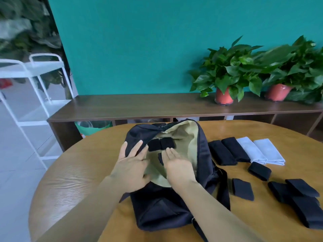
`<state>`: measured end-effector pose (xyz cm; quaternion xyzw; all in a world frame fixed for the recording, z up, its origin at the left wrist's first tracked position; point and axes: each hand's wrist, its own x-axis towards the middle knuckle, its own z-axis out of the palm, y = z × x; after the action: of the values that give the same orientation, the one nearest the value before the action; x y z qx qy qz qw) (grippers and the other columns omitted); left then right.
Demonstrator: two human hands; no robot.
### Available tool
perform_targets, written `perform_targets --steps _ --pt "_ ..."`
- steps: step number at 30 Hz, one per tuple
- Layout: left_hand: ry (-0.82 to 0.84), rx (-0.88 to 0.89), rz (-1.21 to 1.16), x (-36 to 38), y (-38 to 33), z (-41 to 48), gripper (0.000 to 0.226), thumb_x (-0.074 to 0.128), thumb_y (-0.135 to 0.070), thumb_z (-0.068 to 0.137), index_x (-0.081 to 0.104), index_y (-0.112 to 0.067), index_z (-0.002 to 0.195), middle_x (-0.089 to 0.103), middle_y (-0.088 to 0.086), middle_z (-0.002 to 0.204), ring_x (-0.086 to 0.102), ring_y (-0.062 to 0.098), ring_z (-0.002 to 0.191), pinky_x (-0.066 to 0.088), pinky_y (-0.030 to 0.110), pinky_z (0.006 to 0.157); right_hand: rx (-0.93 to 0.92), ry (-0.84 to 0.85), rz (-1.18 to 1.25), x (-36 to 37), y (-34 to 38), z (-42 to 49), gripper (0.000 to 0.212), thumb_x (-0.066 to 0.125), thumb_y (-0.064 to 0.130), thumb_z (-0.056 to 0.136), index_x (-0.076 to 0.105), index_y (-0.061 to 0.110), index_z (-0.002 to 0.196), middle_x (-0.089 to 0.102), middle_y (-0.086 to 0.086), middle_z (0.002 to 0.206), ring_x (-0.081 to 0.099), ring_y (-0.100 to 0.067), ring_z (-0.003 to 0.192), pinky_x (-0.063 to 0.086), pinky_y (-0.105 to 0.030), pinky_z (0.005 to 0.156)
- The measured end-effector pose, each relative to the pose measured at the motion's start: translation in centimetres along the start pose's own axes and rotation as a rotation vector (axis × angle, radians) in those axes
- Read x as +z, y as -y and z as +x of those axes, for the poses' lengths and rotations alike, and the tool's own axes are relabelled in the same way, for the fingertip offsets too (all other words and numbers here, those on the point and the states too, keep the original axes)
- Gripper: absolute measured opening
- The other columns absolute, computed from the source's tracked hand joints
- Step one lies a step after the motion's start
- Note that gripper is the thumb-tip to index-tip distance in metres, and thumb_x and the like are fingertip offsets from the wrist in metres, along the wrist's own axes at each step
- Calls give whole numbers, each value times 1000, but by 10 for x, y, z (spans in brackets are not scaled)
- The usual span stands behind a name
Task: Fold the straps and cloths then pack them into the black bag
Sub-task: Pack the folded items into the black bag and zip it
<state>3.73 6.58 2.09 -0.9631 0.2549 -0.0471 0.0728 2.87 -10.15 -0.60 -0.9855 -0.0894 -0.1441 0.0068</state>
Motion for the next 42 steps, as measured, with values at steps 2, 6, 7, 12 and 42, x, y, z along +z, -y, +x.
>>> perform_targets --steps 2,6,7,12,42 --pt "-11 17 -17 2 1 2 44 41 -50 90 62 -25 118 -3 -2 162 -18 20 146 -31 52 102 -56 109 -21 13 3 17 61 48 4 89 24 1 146 25 -17 153 22 -23 143 36 -35 106" --pt "-26 37 -40 8 4 5 37 41 -48 89 69 -23 94 -4 -1 161 -21 18 145 -40 45 93 -78 178 -69 34 9 48 57 40 5 95 16 -1 147 20 -19 154 14 -26 145 26 -36 111" --pt "-32 39 -54 10 5 5 38 41 -48 89 69 -22 93 -4 -1 161 -22 17 145 -40 44 94 -83 184 -78 39 9 53 56 38 6 96 16 -1 147 20 -20 154 14 -27 145 25 -37 111" --pt "-140 40 -144 18 10 6 43 38 -49 81 69 -21 81 4 0 161 -23 8 140 -35 42 103 -103 259 -114 64 4 67 55 38 4 95 19 -3 146 22 -23 152 18 -33 142 18 -38 116" --pt "-10 32 -76 12 -1 5 51 29 -56 86 70 -27 98 1 -1 162 -25 17 144 -25 44 110 -88 164 -81 15 6 54 30 47 1 89 53 4 118 55 -13 121 52 -27 113 45 -35 85"
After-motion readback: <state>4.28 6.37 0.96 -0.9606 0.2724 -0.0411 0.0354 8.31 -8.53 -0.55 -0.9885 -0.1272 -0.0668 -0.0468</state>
